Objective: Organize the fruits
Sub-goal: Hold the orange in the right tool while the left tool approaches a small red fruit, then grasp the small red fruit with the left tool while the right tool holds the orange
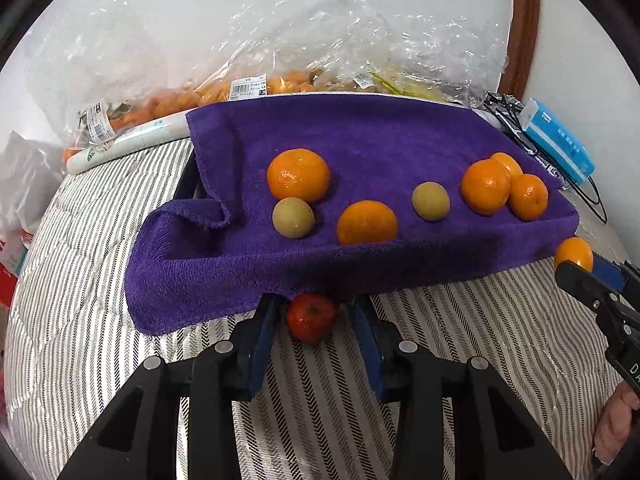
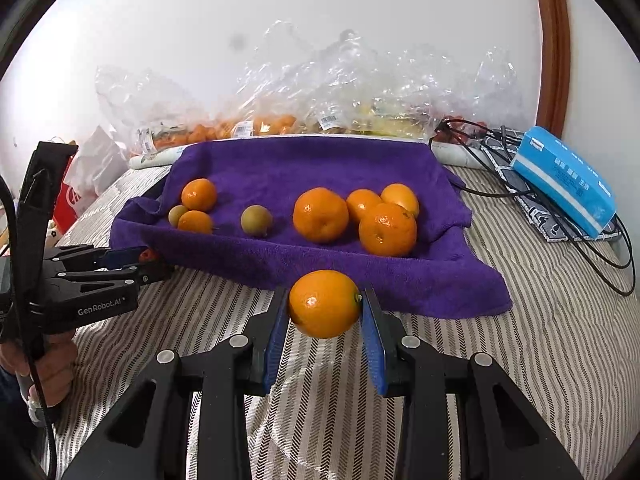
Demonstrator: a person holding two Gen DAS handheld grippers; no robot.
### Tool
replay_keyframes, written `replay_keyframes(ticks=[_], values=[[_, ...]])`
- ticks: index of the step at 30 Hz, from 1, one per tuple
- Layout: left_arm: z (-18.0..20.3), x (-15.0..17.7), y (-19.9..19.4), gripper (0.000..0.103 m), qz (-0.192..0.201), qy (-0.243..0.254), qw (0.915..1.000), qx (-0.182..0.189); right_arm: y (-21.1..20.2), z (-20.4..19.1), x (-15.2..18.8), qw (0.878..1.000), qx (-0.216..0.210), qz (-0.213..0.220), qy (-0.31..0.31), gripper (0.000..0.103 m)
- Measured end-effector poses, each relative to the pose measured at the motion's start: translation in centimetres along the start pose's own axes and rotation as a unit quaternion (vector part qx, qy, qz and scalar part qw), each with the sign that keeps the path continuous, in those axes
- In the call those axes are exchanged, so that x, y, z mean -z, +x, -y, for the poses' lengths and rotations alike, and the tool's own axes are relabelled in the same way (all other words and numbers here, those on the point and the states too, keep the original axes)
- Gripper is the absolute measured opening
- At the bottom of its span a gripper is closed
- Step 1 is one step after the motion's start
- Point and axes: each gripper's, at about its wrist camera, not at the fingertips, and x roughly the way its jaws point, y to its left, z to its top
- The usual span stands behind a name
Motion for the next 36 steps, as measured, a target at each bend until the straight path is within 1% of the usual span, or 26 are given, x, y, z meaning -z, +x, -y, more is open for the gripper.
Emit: replay_keyframes(ticks=[5, 7, 8, 10, 13, 15, 18, 21, 26, 36], values=[[-0.2, -0.1, 0.1, 0.037, 0.001, -0.004, 1.0000, 0.005, 0.0, 0.1, 0.0, 1.000, -0.001, -0.001, 0.001, 0.035], [-0.2, -0.1, 0.0, 0.035, 0.002, -0.005, 1.0000, 0.006, 0.1, 0.1, 0.0, 1.000, -0.003, -0.003, 0.003, 0.035], [-0.3, -0.1, 0.0, 0.034, 0.003, -0.007, 0.9999, 0.010, 0.1, 0.1, 0.0, 1.000, -0.004, -0.004, 0.003, 0.035], [-0.4, -0.1, -0.1, 0.027, 0.005, -0.010, 0.9996, 0.027, 0.2, 0.1, 0.0, 1.000, -0.006, -0.006, 0.004, 0.035], [-0.5, 0.0, -0.4, 0.024, 0.009, -0.013, 0.9985, 0.053, 0.4, 0.2, 0.0, 1.000, -0.011, -0.010, 0.007, 0.035], [-0.7, 0.1, -0.8, 0.024, 0.017, -0.016, 0.9975, 0.066, 0.4, 0.4, 0.0, 1.000, -0.015, -0.010, 0.009, 0.035], [-0.7, 0.2, -1.1, 0.024, 0.025, -0.019, 0.9966, 0.076, 0.3, 0.5, 0.0, 1.000, -0.021, -0.007, 0.012, 0.035], [-0.6, 0.3, -1.4, 0.024, 0.032, -0.020, 0.9960, 0.081, 0.1, 0.4, 0.1, 1.000, -0.026, -0.004, 0.011, 0.035], [0.4, 0.7, -2.2, 0.024, 0.044, -0.003, 0.9958, 0.080, 0.0, 0.2, 0.1, 0.999, -0.038, 0.000, 0.008, 0.035], [0.5, 1.0, -4.6, 0.024, 0.082, -0.015, 0.9910, 0.105, -0.3, 0.3, 0.0, 0.998, -0.052, 0.008, 0.016, 0.035]])
